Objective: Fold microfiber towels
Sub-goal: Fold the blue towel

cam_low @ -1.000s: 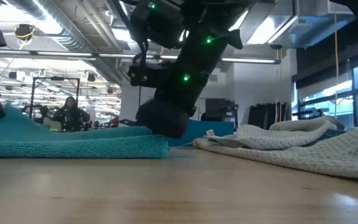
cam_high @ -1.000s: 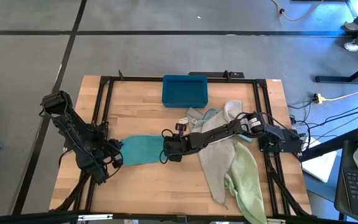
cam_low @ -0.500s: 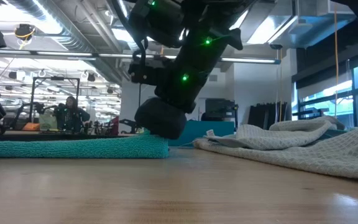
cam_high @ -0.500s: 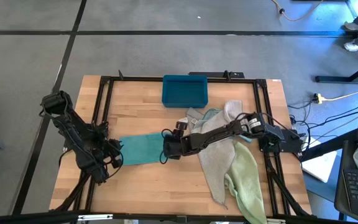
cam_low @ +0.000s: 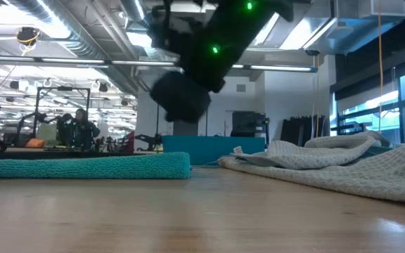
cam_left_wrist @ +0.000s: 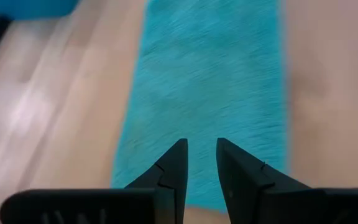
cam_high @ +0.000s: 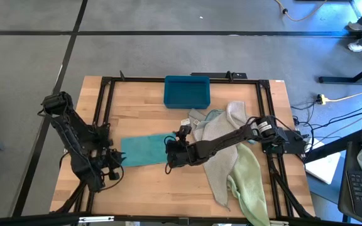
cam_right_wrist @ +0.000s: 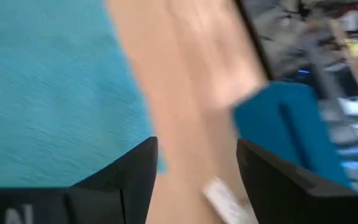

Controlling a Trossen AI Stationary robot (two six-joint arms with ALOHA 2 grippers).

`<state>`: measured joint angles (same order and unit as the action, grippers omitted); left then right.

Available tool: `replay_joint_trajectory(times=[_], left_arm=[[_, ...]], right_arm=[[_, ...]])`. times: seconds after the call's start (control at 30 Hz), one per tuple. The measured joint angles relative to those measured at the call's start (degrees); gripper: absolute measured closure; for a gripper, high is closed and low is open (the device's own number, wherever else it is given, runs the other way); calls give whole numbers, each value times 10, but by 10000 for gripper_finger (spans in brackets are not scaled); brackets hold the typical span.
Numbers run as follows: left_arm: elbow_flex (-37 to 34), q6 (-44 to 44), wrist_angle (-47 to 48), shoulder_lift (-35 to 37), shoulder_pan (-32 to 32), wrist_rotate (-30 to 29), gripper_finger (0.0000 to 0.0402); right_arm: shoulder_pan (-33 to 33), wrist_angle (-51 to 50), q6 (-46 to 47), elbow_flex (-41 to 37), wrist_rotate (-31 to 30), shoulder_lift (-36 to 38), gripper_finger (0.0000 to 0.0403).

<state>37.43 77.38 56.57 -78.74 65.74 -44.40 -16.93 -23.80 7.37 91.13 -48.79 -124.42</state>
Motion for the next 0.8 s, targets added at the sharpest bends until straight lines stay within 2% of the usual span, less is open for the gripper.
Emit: replay_joint_trajectory(times=[0.17, 0.37, 0.6, 0.8], left_arm=[[0, -71, -55, 0, 5, 19, 324], [0, -133, -86, 0, 5, 39, 303], [-24, -190, -179, 0, -13, 45, 264], [-44, -210, -213, 0, -28, 65, 241]], right_arm=[[-21, 9, -3, 0, 136, -2, 186], [-43, -27, -16, -1, 143, -4, 187], [-45, -34, -19, -7, 197, -4, 187], [-44, -12, -19, -47, 204, -4, 187]])
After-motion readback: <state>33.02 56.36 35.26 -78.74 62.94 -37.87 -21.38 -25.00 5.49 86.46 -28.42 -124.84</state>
